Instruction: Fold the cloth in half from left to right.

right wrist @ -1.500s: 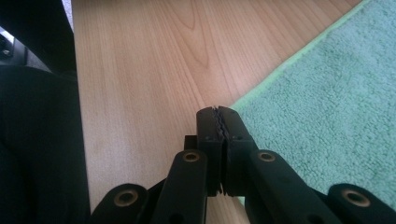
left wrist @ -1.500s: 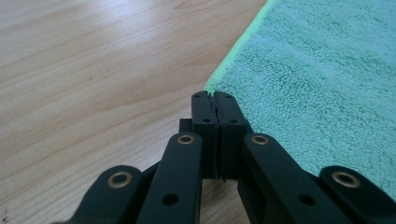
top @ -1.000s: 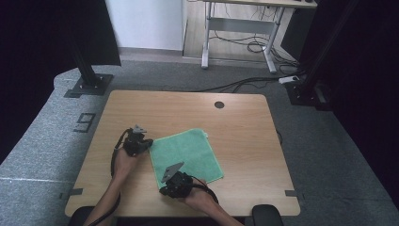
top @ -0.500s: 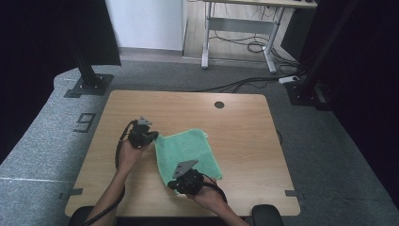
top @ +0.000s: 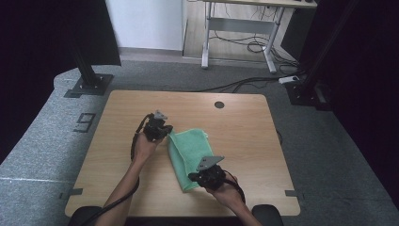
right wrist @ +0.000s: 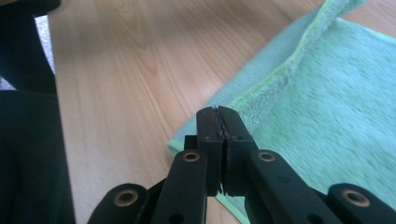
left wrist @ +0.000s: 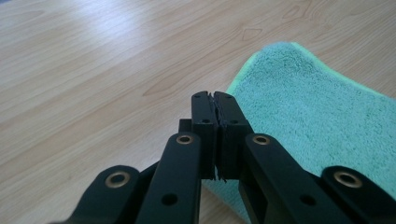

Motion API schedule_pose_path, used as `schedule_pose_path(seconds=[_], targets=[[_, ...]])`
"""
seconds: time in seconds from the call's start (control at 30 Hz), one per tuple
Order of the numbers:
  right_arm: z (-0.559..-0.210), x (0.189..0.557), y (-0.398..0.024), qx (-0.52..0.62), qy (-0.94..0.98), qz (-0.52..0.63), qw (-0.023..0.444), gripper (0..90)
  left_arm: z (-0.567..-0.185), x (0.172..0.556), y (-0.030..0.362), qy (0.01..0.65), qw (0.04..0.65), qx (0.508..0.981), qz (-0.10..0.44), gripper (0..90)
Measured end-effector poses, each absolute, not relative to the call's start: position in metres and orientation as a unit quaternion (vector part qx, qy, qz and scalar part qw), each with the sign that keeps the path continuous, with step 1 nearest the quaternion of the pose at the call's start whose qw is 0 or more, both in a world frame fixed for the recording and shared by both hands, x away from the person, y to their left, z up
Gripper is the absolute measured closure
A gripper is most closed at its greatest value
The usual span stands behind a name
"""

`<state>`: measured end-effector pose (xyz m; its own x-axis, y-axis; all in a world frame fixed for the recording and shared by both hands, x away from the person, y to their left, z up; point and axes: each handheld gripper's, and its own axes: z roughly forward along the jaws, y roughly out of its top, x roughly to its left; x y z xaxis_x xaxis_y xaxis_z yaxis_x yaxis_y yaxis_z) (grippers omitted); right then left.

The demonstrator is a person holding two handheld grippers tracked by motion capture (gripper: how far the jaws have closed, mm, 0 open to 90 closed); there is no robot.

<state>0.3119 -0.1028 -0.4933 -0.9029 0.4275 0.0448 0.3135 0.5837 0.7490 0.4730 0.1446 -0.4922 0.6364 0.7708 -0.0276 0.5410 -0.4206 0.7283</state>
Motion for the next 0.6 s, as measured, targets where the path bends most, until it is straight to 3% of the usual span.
schedule_pose_path(seconds=[0.6], targets=[[-0.496, 0.318, -0.143, 0.248, 0.877, 0.4, 0.095, 87.7, -0.489, 0.489, 0.095, 0.368, 0.356, 0.842, 0.169, 87.5]])
